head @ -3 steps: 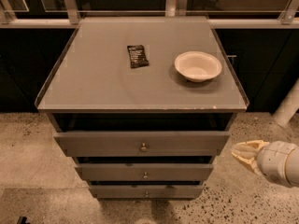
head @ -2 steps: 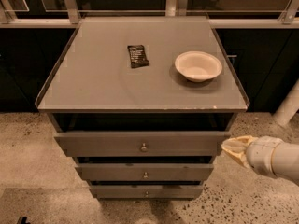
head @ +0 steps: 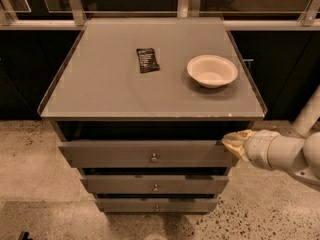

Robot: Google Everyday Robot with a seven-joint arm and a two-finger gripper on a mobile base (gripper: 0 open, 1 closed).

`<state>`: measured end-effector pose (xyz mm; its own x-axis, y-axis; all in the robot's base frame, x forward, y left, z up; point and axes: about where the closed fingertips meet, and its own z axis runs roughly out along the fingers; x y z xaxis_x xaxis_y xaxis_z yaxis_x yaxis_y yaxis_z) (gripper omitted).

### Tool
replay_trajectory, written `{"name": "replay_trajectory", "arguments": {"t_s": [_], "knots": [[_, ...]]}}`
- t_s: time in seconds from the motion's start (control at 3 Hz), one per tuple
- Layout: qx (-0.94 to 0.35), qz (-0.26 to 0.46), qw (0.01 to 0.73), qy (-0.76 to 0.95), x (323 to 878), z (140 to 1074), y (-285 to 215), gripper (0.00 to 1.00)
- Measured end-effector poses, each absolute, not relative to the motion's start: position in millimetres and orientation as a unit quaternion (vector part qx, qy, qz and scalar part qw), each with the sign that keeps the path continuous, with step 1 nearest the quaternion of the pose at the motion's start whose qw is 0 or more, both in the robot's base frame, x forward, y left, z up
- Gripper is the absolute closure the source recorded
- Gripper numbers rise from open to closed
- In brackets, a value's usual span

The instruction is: Open top drawer

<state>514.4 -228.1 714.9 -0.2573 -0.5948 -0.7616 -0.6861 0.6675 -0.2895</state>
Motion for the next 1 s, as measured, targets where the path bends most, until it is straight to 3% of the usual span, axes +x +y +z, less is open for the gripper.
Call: {"name": "replay_trajectory", "arguments": {"t_s": [0.33,1.0], "knots": [[-0.402,0.045,0.462,0.789,546.8,706.9,-215.6,1.00],[-0.382,0.030,0.479,0.789,548.3,699.9,-215.0,1.00]]}}
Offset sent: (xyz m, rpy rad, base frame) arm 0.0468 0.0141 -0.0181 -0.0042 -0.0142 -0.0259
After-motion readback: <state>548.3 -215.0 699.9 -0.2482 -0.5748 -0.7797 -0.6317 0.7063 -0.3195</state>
